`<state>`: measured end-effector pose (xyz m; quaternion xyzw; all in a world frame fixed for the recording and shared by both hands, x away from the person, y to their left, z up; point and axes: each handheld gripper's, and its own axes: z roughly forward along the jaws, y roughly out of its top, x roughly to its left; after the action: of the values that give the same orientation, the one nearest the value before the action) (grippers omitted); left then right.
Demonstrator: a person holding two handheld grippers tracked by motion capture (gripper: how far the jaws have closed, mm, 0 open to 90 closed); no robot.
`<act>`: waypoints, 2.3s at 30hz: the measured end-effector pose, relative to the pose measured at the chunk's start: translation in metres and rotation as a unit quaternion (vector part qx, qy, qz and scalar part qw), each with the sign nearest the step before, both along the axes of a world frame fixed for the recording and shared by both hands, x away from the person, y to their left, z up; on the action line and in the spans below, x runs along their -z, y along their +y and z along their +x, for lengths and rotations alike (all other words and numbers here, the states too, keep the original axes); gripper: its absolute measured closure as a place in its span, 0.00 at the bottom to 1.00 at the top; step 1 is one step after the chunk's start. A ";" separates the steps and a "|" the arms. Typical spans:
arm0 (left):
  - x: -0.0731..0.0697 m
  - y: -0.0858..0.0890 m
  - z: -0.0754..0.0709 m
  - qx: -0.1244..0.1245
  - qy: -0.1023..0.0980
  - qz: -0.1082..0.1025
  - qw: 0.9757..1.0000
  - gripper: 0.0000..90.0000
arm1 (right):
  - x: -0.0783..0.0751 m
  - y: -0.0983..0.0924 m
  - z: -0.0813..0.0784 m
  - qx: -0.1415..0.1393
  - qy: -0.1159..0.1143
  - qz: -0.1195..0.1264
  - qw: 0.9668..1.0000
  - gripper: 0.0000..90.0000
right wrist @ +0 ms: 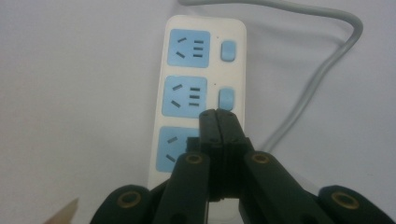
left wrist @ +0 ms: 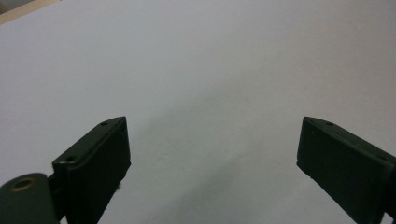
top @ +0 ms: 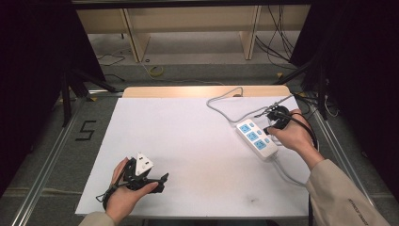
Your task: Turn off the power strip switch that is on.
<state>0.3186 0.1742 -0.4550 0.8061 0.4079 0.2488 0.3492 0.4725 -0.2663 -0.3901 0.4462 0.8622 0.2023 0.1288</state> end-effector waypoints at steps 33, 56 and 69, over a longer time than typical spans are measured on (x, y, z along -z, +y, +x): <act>0.000 0.001 0.000 -0.001 0.002 0.000 1.000 0.10 | 0.007 -0.006 -0.070 -0.027 -0.056 0.081 0.995 1.00; -0.001 0.002 -0.002 -0.002 0.000 -0.005 1.000 0.10 | 0.043 -0.023 -0.139 -0.078 -0.136 0.197 0.968 0.63; -0.001 0.003 -0.002 0.000 0.000 -0.003 1.000 0.10 | 0.047 -0.026 -0.160 -0.083 -0.180 0.217 0.956 0.35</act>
<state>0.3162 0.1775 -0.4537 0.8047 0.4090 0.2479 0.3518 0.3127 -0.2921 -0.4374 0.3461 0.7939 0.4719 0.1648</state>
